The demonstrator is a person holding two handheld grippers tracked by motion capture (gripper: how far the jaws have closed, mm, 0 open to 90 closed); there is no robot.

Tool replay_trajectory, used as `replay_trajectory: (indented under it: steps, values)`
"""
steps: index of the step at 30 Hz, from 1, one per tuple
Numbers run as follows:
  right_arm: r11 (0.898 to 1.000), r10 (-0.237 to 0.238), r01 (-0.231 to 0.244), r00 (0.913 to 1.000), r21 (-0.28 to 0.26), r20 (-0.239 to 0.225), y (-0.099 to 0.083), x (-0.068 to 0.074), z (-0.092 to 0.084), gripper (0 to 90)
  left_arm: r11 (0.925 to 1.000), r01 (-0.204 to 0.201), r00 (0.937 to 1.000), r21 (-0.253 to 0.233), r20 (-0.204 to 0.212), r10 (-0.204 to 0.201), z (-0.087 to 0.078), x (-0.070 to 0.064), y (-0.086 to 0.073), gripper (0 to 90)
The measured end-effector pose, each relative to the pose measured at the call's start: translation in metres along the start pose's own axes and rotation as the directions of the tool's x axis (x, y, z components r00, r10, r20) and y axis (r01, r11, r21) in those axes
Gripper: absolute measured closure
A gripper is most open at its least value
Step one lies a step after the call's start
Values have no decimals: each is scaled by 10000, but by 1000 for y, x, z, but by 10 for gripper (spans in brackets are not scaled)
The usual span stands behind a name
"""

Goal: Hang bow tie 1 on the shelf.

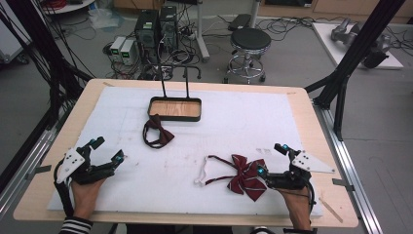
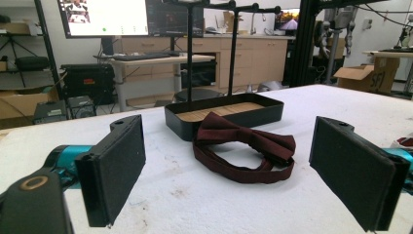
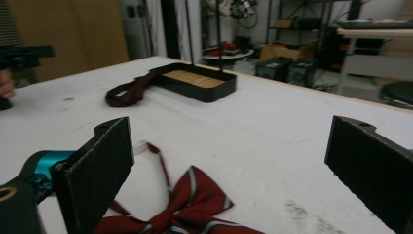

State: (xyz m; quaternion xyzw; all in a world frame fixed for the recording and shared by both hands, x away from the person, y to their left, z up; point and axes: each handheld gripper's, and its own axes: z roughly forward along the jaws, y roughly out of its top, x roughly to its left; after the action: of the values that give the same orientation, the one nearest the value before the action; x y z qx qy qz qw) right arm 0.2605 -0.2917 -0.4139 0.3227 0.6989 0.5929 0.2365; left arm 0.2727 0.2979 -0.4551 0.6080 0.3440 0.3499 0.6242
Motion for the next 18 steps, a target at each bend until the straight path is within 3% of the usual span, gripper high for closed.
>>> replay_trajectory:
  steps: [3,5,6,8,9,10,11,15,17,18]
  values:
    - [9994,-105,112,9997,342,-212,2,2,5,30,10000,6,10000,-4,-9,-6,0,0,0,135]
    - [9920,-397,478,9967,1167,-711,4,4,14,30,10000,-7,10000,-1,-5,7,0,0,0,135]
    - [9920,-397,478,9967,1167,-711,4,4,14,30,10000,-6,10000,-3,-9,6,0,0,0,135]
    - [9764,-708,954,9890,1939,-1299,8,8,23,30,10000,-10,10000,-4,-7,10,0,0,0,135]
    - [9764,-708,954,9890,1939,-1299,8,8,23,30,10000,-9,10000,-8,-9,9,0,0,0,135]
    - [9619,-820,1218,9826,2449,-1667,10,9,28,30,10000,-12,10000,-5,-7,12,0,0,0,135]
    - [9619,-820,1218,9826,2449,-1667,10,9,28,30,10000,-10,10000,-9,-7,10,0,0,0,135]
    - [9371,-1002,1662,9705,3071,-2194,13,10,37,30,10000,-25,10000,-13,-18,25,0,0,0,135]
    - [9330,-1019,1726,9682,3158,-2283,14,10,39,30,10000,-26,10000,-15,-20,26,0,0,0,135]
    - [9246,-1046,1829,9654,3341,-2390,16,10,40,30,10000,-21,10000,-18,-18,21,0,0,0,135]
